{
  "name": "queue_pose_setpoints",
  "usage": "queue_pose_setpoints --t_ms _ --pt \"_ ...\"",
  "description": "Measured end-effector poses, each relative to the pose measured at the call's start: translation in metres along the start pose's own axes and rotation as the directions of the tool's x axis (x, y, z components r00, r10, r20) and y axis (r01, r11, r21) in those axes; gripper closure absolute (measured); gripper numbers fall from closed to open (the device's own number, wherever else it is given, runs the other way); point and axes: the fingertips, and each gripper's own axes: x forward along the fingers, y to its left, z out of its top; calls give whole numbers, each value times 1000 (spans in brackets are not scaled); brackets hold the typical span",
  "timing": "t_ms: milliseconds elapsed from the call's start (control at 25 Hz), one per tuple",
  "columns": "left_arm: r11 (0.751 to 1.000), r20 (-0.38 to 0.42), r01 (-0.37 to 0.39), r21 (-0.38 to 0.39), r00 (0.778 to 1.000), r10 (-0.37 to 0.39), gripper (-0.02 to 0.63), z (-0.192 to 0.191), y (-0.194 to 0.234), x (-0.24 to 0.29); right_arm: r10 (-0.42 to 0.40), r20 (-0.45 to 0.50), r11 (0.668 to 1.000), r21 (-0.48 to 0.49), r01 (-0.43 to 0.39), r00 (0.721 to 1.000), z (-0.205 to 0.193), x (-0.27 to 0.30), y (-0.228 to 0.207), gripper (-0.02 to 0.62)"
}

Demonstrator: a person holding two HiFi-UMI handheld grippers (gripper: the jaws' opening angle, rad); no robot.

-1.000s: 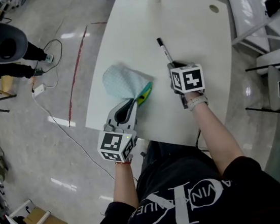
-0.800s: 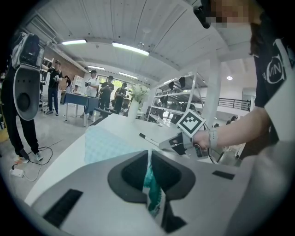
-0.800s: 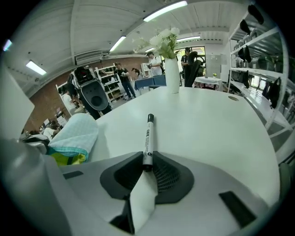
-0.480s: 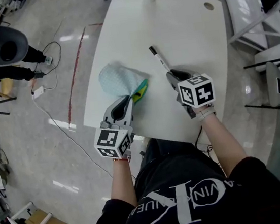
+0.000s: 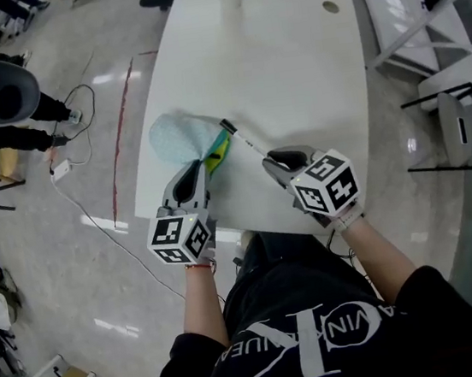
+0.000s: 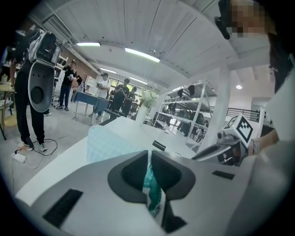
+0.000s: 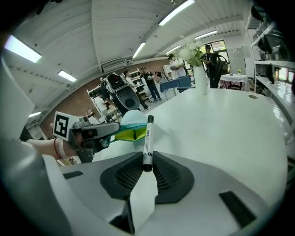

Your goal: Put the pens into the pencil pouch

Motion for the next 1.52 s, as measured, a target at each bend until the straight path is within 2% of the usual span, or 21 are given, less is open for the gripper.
queue_pose_setpoints --t_ms 200,400,640,920,1120,1360,1520 --pt "1000 17 -20 -7 1000 20 577 2 1 -1 47 -51 998 -27 -48 998 -22 -10 22 520" --pt "999 34 -20 -28 999 21 577 3 0 -2 58 -80 997 -49 -62 995 -33 -13 33 520" --pt "998 21 59 0 998 -59 577 1 -15 -3 46 -122 998 -43 -51 992 -35 -4 33 520" --pt "984 -29 162 68 987 -160 577 -6 -35 -7 47 -160 996 -66 -58 986 -29 10 38 518" --pt "967 -54 247 66 968 -244 578 -8 -47 -7 46 -190 992 -110 -68 981 -21 18 35 518" --pt "938 -86 343 57 937 -337 578 -10 -61 -9 33 -224 975 -207 -80 974 -9 27 37 518" --pt "898 -96 438 47 896 -433 578 -10 -79 -11 18 -224 963 -257 -77 974 -1 33 36 518"
